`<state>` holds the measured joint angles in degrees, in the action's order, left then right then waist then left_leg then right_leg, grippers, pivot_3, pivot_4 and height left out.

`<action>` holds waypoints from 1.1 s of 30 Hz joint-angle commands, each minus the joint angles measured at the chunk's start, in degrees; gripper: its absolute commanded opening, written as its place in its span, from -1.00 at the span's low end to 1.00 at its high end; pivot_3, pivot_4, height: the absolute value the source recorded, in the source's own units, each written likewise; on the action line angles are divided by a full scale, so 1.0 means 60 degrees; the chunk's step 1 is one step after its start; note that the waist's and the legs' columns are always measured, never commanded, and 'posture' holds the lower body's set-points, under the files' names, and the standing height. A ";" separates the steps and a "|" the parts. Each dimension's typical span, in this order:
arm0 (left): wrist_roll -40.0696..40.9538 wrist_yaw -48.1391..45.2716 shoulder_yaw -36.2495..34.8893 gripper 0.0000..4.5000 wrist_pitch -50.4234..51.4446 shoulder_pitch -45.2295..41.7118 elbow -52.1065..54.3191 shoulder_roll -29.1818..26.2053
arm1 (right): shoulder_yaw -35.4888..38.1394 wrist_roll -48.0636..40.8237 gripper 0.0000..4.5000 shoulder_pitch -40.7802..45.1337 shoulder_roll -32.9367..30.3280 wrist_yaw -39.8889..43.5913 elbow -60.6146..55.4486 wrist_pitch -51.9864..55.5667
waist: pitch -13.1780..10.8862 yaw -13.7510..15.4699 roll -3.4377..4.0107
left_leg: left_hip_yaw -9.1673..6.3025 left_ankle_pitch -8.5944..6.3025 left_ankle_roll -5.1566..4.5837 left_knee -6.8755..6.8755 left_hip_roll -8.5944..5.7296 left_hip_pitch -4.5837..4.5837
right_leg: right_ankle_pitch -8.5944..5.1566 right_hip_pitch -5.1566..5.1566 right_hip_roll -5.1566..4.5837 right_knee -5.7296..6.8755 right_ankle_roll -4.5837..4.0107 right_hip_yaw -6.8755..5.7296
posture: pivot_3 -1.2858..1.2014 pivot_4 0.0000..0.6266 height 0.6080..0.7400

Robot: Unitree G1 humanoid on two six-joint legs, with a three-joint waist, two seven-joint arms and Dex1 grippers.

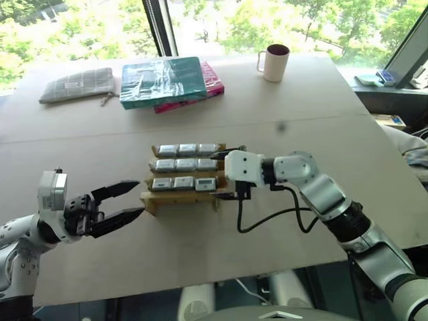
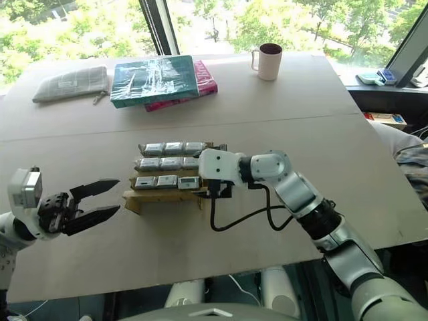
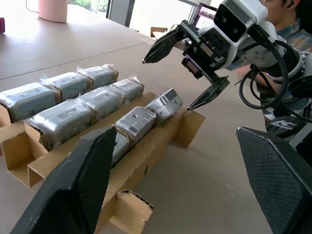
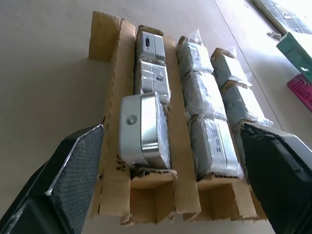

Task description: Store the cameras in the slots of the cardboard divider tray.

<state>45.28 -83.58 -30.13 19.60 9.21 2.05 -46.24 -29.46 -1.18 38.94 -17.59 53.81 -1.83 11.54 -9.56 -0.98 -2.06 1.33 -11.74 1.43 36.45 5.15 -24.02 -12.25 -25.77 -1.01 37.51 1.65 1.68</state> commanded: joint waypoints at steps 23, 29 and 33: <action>-0.0178 0.0727 -0.0021 0.83 -0.0230 -0.0377 0.0284 0.0454 | 0.1817 -0.0624 0.98 -0.1177 -0.0361 -0.0639 -0.1669 0.0921 | 0.0003 0.0042 -0.0005 | 0.0005 0.0000 0.0001 0.0000 -0.0002 0.0003 | -0.0001 0.0002 0.0000 0.0011 -0.0004 0.0005 | 0.03 -0.52 1.00; -0.0576 0.2447 -0.0400 0.83 -0.0409 -0.0245 0.0405 0.0980 | 0.4015 -0.2161 0.98 -0.3628 -0.1348 -0.1080 -0.4274 0.2648 | 0.0007 0.0078 -0.0010 | 0.0008 0.0000 0.0002 -0.0001 -0.0002 0.0006 | -0.0002 0.0006 -0.0001 0.0009 -0.0003 0.0009 | 0.03 -0.52 1.00; -0.1002 0.3775 -0.0588 0.83 -0.0508 0.0011 0.0552 0.1323 | 0.5235 -0.2314 0.98 -0.5403 -0.1766 -0.1777 -0.5425 0.2807 | 0.0008 0.0012 -0.0015 | 0.0009 0.0000 0.0002 0.0000 -0.0001 0.0016 | -0.0002 0.0011 -0.0001 0.0006 -0.0002 0.0012 | 0.03 -0.52 1.00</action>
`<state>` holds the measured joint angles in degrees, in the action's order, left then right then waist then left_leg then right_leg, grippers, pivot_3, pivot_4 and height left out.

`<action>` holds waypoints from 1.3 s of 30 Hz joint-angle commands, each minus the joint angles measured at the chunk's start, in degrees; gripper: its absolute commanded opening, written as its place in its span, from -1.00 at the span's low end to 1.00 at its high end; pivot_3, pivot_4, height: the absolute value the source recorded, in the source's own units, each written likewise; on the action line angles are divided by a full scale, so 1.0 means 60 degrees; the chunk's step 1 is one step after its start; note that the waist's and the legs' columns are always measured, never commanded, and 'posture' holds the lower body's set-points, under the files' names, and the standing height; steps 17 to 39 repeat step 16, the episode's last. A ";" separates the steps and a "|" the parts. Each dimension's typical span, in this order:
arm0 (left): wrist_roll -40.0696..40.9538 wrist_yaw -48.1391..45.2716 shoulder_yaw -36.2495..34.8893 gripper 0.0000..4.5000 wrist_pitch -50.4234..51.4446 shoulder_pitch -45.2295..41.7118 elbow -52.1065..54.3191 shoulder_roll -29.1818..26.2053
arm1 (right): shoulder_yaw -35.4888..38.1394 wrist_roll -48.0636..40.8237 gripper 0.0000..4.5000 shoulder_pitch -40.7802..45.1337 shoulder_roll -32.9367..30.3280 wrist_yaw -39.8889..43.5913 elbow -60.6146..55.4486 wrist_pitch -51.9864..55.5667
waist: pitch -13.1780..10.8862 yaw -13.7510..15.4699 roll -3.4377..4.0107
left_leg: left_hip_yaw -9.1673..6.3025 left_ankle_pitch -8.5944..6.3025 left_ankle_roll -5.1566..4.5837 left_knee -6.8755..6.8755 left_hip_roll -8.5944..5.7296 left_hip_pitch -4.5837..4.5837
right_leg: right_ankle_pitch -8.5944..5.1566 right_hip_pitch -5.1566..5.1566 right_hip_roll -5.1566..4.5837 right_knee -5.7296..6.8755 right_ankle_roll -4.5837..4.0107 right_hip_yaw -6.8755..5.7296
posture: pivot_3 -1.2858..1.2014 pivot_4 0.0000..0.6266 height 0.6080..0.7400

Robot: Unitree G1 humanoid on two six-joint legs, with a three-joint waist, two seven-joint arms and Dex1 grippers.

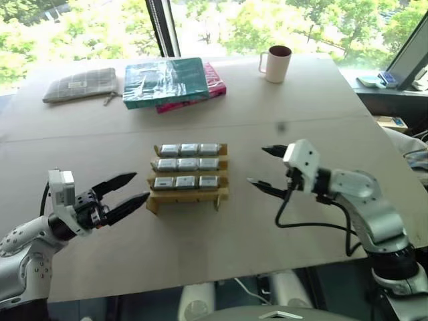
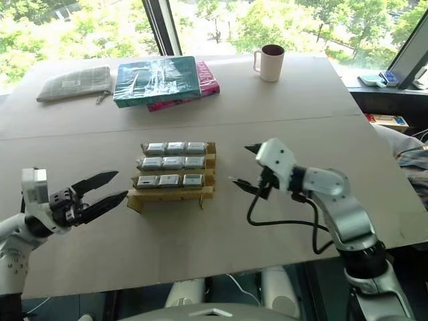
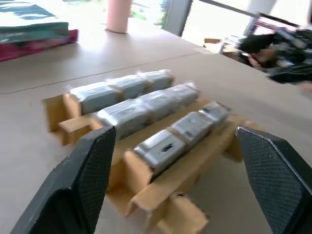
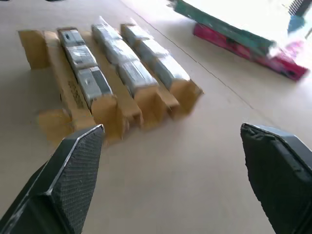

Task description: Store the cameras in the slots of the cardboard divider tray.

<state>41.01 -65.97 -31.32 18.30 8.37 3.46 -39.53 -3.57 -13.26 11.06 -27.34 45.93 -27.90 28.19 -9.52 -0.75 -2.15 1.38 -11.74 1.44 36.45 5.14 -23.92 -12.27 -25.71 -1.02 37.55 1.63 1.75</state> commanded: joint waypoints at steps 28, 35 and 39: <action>-0.0290 0.3106 -0.1012 0.83 -0.0102 0.0480 0.0198 0.0632 | 0.2745 -0.0908 0.98 -0.3628 -0.0280 -0.1929 -0.2893 0.0134 | 0.0007 -0.0034 -0.0013 | 0.0006 -0.0025 0.0041 0.0006 -0.0005 0.0024 | 0.0000 0.0007 -0.0006 0.0002 0.0000 0.0022 | 0.03 -0.52 1.00; -0.0290 0.3106 -0.1012 0.83 -0.0102 0.0480 0.0198 0.0632 | 0.2745 -0.0908 0.98 -0.3628 -0.0280 -0.1929 -0.2893 0.0134 | 0.0007 -0.0034 -0.0013 | 0.0006 -0.0025 0.0041 0.0006 -0.0005 0.0024 | 0.0000 0.0007 -0.0006 0.0002 0.0000 0.0022 | 0.03 -0.52 1.00; -0.0290 0.3106 -0.1012 0.83 -0.0102 0.0480 0.0198 0.0632 | 0.2745 -0.0908 0.98 -0.3628 -0.0280 -0.1929 -0.2893 0.0134 | 0.0007 -0.0034 -0.0013 | 0.0006 -0.0025 0.0041 0.0006 -0.0005 0.0024 | 0.0000 0.0007 -0.0006 0.0002 0.0000 0.0022 | 0.03 -0.52 1.00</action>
